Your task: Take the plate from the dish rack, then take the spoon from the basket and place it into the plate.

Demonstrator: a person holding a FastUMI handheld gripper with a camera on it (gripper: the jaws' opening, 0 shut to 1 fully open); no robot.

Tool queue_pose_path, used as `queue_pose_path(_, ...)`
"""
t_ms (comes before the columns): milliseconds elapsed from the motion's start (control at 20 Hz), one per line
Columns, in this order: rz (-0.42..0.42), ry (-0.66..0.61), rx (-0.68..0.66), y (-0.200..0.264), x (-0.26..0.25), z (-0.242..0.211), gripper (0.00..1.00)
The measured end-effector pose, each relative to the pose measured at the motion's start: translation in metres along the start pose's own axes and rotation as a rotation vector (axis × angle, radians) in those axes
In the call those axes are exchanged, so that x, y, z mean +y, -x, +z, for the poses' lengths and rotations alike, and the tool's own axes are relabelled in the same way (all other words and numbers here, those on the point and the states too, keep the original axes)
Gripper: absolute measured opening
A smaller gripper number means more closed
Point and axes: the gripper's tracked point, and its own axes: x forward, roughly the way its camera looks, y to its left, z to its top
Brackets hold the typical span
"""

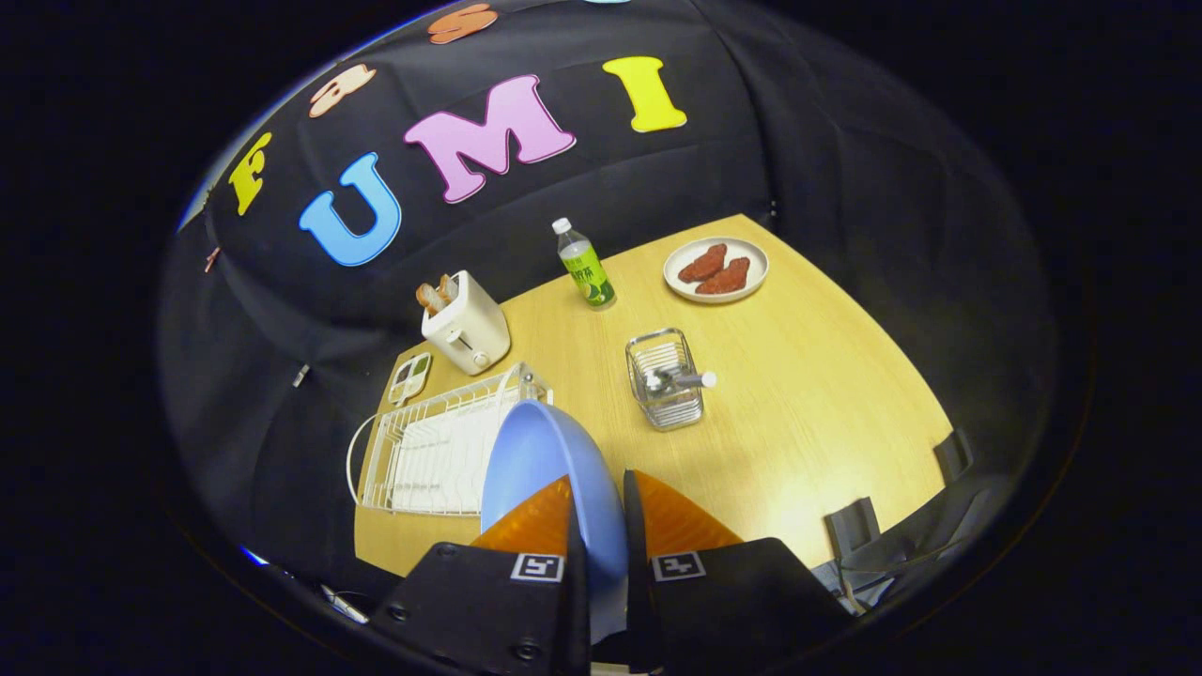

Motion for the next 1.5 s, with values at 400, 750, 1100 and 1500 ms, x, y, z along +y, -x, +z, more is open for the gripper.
queue_pose_path(400,0.004,0.015,0.127,-0.047,-0.062,-0.026,0.19)
queue_pose_path(750,0.088,0.077,0.215,-0.106,-0.087,-0.037,0.19)
queue_pose_path(1100,0.2,0.054,0.305,-0.14,-0.098,-0.057,0.2)
queue_pose_path(1500,0.219,0.109,0.255,-0.153,-0.12,-0.05,0.34)
